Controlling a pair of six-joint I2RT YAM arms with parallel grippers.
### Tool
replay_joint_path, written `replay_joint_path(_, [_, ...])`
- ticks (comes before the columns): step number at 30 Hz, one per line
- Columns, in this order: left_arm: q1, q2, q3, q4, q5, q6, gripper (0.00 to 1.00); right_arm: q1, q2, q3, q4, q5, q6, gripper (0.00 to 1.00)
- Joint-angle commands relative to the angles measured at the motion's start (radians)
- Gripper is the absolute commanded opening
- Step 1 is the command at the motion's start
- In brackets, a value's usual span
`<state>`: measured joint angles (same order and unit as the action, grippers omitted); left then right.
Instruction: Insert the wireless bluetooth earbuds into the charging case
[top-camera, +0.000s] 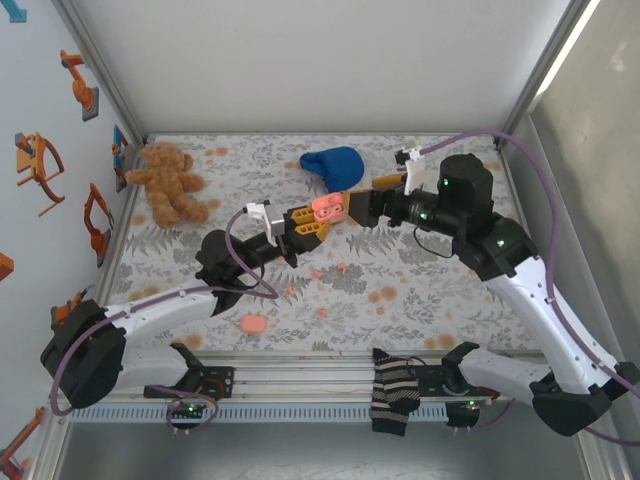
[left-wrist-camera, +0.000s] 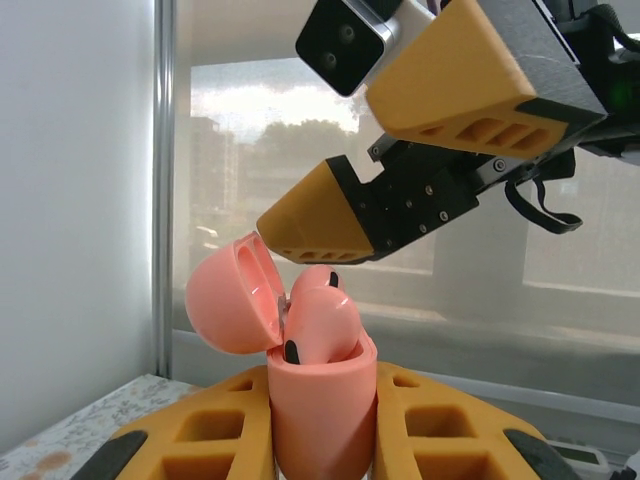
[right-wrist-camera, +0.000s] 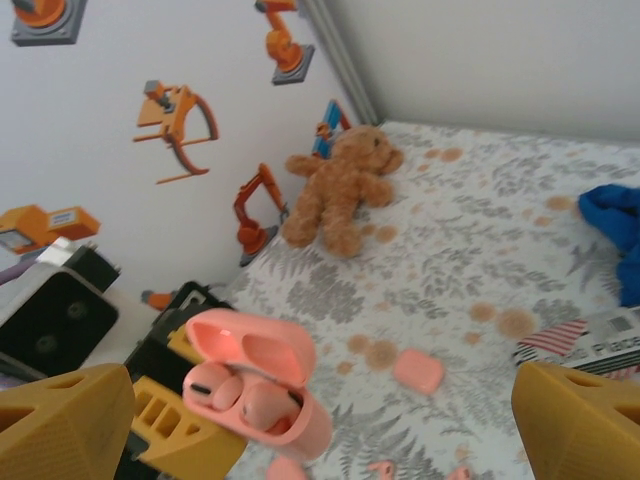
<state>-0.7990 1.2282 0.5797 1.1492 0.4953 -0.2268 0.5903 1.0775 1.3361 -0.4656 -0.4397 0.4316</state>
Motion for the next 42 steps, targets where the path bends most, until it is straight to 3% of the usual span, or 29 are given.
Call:
replay_joint_path(1, [0.048, -0.028, -0.02, 0.097, 0.064, -0.085, 0.0, -0.004, 0.027, -0.03, 0.119, -0.165, 0.095, 0.96])
replay_joint_path(5, [0.082, -0.045, -0.029, 0.115, 0.105, -0.124, 0.0, -0.001, 0.076, -0.048, 0.188, -0.248, 0.146, 0.94])
replay_joint_path(14, [0.088, -0.074, -0.025, 0.047, 0.13, -0.102, 0.0, 0.044, 0.147, -0.021, 0.288, -0.308, 0.192, 0.93])
replay_joint_path(19, [0.088, -0.07, -0.021, 0.04, 0.131, -0.101, 0.0, 0.083, 0.179, 0.005, 0.314, -0.349, 0.208, 0.82])
replay_joint_path(42, [0.088, -0.108, -0.03, -0.054, 0.088, -0.069, 0.0, 0.101, 0.1, 0.021, 0.266, -0.288, 0.101, 0.8])
